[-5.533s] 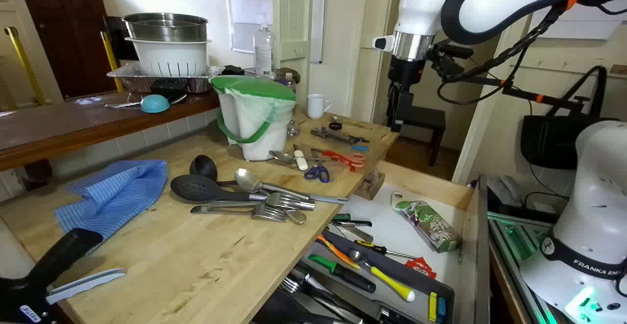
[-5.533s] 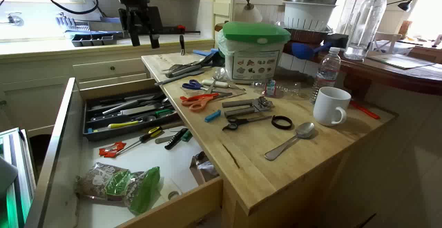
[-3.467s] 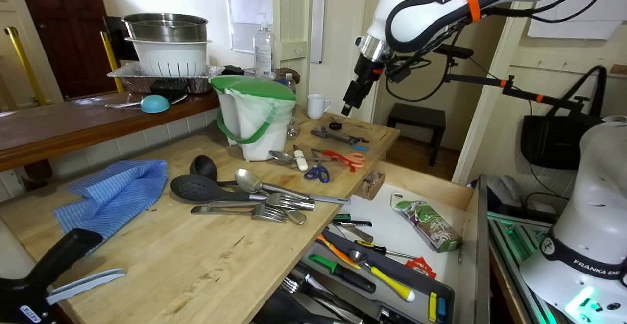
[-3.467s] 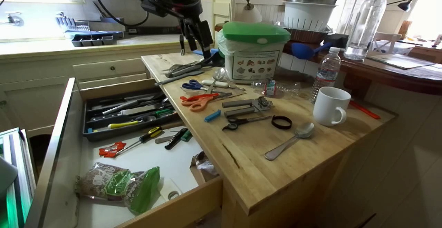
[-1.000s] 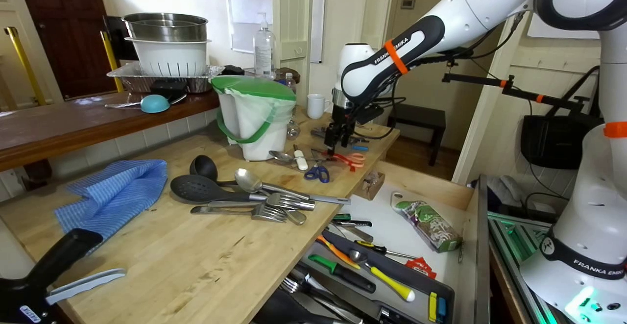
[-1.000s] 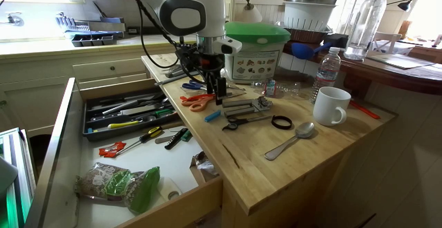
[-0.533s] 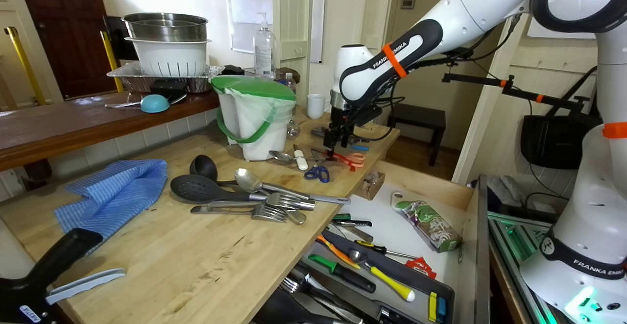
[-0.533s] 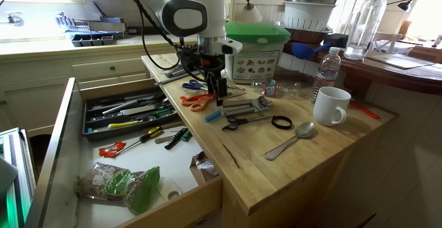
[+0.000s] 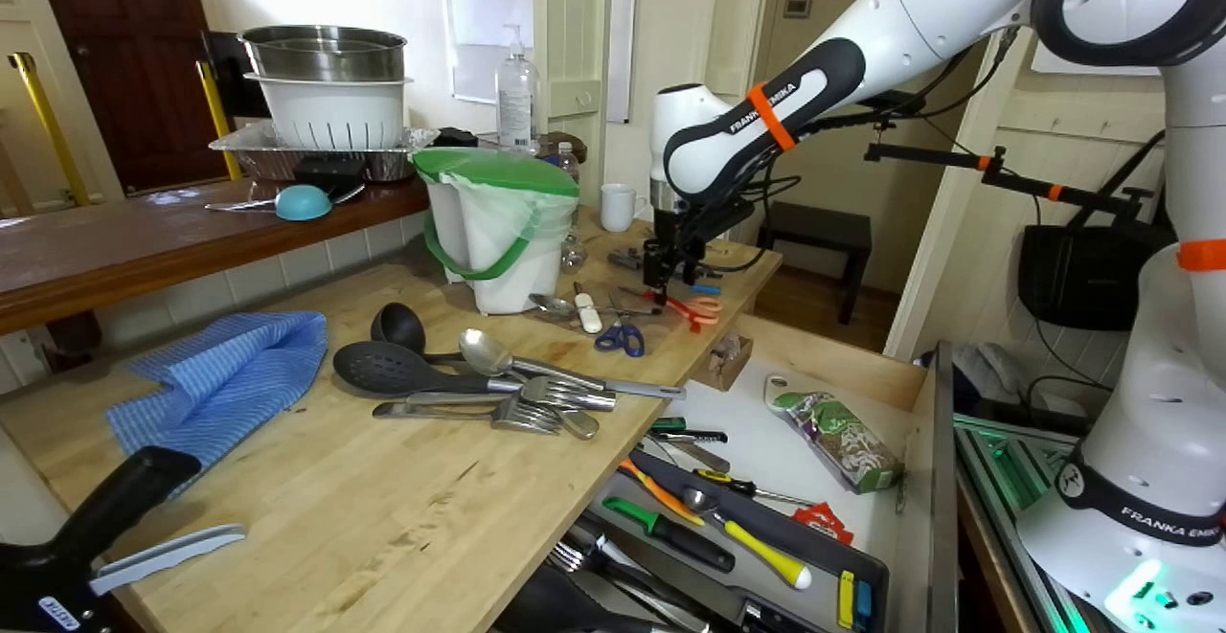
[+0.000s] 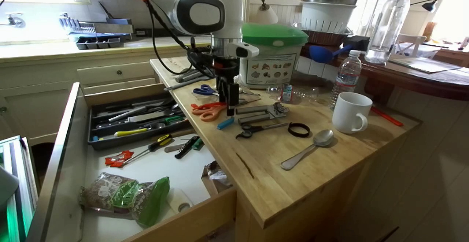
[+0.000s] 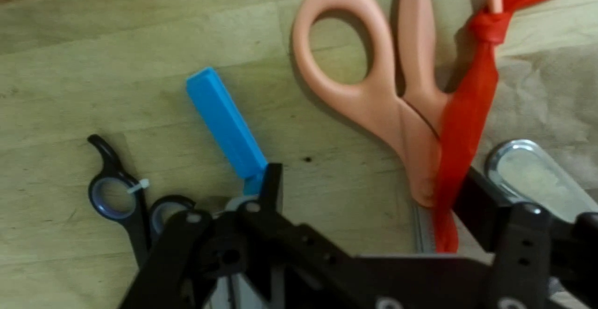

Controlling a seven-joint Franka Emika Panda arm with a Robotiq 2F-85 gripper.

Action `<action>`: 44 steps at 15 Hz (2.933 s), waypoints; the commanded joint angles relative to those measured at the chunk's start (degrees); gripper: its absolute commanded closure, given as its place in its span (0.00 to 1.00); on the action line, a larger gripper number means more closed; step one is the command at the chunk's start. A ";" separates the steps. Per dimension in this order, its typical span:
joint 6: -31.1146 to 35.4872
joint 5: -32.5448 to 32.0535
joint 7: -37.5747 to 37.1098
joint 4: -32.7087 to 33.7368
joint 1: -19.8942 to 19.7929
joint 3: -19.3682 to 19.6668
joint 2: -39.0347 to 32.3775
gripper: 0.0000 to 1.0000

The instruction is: Place the peach scissors inside the open cabinet drawer

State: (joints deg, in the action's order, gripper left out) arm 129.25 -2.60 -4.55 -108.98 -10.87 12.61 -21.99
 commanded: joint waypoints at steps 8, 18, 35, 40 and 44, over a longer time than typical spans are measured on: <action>-2.77 -0.58 -3.03 1.28 -0.60 0.90 -0.73 0.34; 1.92 0.56 -7.75 -0.62 -0.05 0.34 0.16 0.87; 3.13 -1.15 -9.36 -6.27 -0.21 2.98 4.47 0.00; 7.18 1.91 -3.86 -10.59 -1.00 0.48 8.58 0.00; 9.82 12.52 10.30 -10.95 -3.78 -3.36 8.15 0.00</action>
State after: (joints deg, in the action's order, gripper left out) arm 136.87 2.55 -4.17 -118.15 -12.03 12.26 -14.50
